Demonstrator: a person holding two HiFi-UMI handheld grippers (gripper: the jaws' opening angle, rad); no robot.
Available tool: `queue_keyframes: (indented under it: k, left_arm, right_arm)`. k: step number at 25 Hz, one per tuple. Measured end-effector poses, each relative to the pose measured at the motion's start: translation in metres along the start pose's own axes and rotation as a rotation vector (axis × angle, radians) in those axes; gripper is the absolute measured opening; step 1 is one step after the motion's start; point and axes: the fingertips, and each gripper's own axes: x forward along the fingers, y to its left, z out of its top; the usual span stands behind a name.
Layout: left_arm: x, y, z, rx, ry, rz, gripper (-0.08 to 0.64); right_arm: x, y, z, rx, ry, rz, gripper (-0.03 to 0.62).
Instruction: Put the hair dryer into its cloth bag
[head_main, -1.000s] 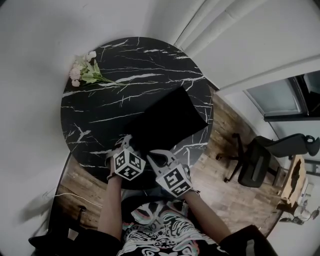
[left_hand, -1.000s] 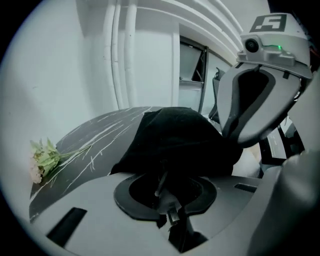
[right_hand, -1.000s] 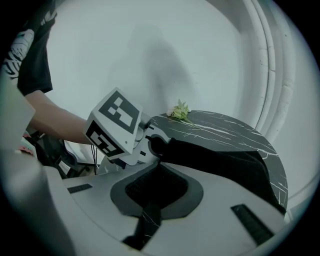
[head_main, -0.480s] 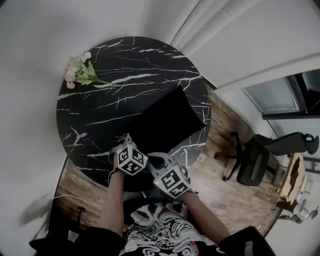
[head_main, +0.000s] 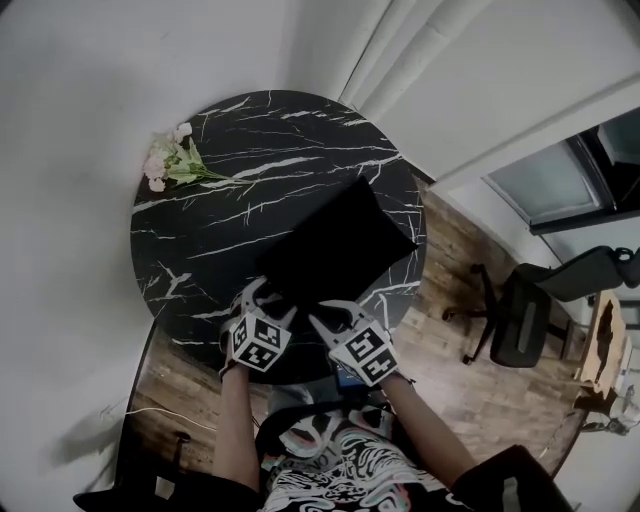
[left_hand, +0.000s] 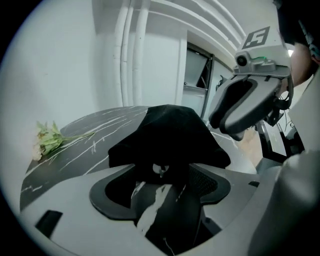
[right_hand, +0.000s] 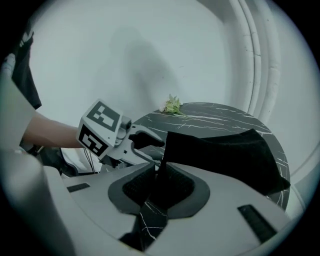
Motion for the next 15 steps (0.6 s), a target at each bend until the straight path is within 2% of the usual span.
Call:
queue_keyframes:
  k: [3, 5, 9, 10, 13, 15]
  left_arm:
    - [-0.029, 0.006, -0.021, -0.099, -0.028, 0.051, 0.324]
    - [-0.047, 0.008, -0.025, -0.135, -0.065, 0.092, 0.324]
    - [-0.088, 0.014, 0.001, -0.162, -0.192, 0.191, 0.312]
    - [-0.102, 0.013, 0.012, -0.180, -0.239, 0.215, 0.276]
    - [-0.144, -0.001, 0.046, -0.247, -0.401, 0.276, 0.059]
    - [-0.164, -0.014, 0.067, -0.247, -0.470, 0.283, 0.026]
  right_arm:
    - [-0.019, -0.003, 0.000, 0.030, -0.056, -0.047, 0.026]
    - [-0.038, -0.006, 0.005, 0.067, -0.121, -0.083, 0.026]
    - [-0.076, -0.006, 0.021, 0.114, -0.277, -0.154, 0.026]
    - [-0.086, -0.002, 0.024, 0.124, -0.315, -0.163, 0.026]
    - [-0.106, 0.014, 0.029, 0.137, -0.396, -0.147, 0.025]
    - [-0.114, 0.025, 0.032, 0.100, -0.419, -0.142, 0.025]
